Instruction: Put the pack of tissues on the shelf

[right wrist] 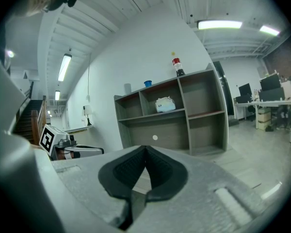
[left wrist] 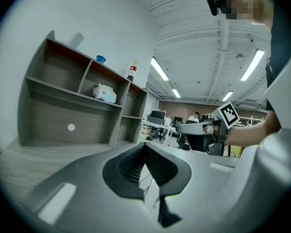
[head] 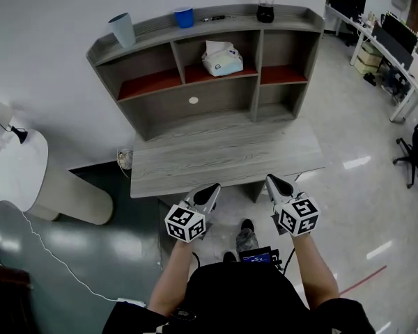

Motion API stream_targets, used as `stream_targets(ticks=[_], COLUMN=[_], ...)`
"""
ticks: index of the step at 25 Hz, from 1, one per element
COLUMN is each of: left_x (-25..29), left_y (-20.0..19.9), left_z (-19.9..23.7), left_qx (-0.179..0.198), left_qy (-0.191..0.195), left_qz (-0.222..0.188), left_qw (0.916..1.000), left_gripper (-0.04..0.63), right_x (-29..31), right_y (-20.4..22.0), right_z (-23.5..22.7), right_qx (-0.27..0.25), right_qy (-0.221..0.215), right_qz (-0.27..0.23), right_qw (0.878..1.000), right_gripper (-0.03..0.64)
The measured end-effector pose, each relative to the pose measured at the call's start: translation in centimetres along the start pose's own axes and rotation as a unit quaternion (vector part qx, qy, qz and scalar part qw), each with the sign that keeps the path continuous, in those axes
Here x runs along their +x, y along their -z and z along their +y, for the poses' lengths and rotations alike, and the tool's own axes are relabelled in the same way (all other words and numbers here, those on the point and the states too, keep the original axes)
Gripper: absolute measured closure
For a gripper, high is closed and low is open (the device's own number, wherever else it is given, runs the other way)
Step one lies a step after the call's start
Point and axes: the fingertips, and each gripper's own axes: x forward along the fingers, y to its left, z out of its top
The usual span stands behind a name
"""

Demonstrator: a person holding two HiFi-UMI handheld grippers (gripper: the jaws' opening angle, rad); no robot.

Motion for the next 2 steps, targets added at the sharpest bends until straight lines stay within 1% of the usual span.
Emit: stream_targets(ticks=[2], left_x=[0.38], left_y=[-0.24], left_z=[0.18], left_qx=[0.001], left_qy=[0.000], left_qz=[-0.001], left_qw=[1.0000], left_gripper=[0.600], right_x=[0.26], right_y=[-0.34], right_z=[-0.32], right_qx=[-0.003], right_qy=[-0.001], right_qz=[-0.002], right_qw=[1.000], right_gripper=[0.615])
